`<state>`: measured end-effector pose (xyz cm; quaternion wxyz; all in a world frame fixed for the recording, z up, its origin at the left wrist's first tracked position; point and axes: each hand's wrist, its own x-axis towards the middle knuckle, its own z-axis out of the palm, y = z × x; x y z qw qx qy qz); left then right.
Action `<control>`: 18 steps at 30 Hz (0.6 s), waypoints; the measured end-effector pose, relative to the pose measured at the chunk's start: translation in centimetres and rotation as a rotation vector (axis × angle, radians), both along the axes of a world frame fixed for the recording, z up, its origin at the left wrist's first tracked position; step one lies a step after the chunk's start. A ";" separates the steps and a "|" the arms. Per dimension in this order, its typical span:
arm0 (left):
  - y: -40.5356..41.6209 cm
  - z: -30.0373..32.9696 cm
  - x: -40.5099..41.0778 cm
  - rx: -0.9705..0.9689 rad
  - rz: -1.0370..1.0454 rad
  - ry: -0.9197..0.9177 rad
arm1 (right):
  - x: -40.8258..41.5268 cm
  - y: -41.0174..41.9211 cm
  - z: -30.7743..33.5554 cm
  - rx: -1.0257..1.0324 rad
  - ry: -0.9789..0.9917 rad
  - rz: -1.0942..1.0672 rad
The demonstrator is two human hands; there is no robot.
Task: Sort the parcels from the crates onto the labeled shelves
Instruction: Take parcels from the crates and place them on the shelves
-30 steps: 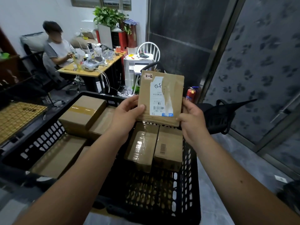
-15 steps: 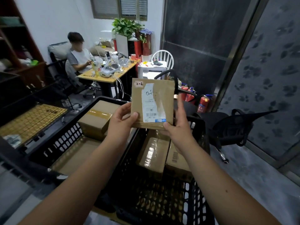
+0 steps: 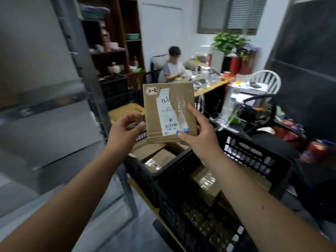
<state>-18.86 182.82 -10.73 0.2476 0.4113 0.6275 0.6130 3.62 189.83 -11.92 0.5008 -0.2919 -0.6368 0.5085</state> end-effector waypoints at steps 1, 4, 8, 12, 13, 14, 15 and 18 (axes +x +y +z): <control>-1.7 0.3 -0.7 -0.010 0.048 0.034 | -0.9 -0.6 -0.1 0.009 -0.005 0.039; -6.8 0.7 -2.9 -0.045 0.181 0.103 | -4.1 -2.7 -0.1 0.020 -0.022 0.165; -13.7 1.6 -5.9 -0.090 0.393 0.200 | -9.0 -6.0 0.8 0.030 -0.050 0.321; -21.6 3.3 -8.9 -0.099 0.613 0.271 | -14.4 -11.0 2.8 0.058 -0.049 0.549; -23.7 3.6 -9.7 -0.096 0.655 0.289 | -15.8 -12.3 3.3 0.063 -0.037 0.601; -25.8 3.9 -10.4 -0.100 0.695 0.309 | -17.0 -13.7 3.6 0.082 -0.035 0.650; -27.9 4.2 -11.0 -0.107 0.732 0.328 | -18.3 -14.9 3.8 0.114 -0.046 0.699; -33.7 4.7 -12.4 -0.124 0.833 0.339 | -21.9 -18.7 4.2 0.205 -0.101 0.851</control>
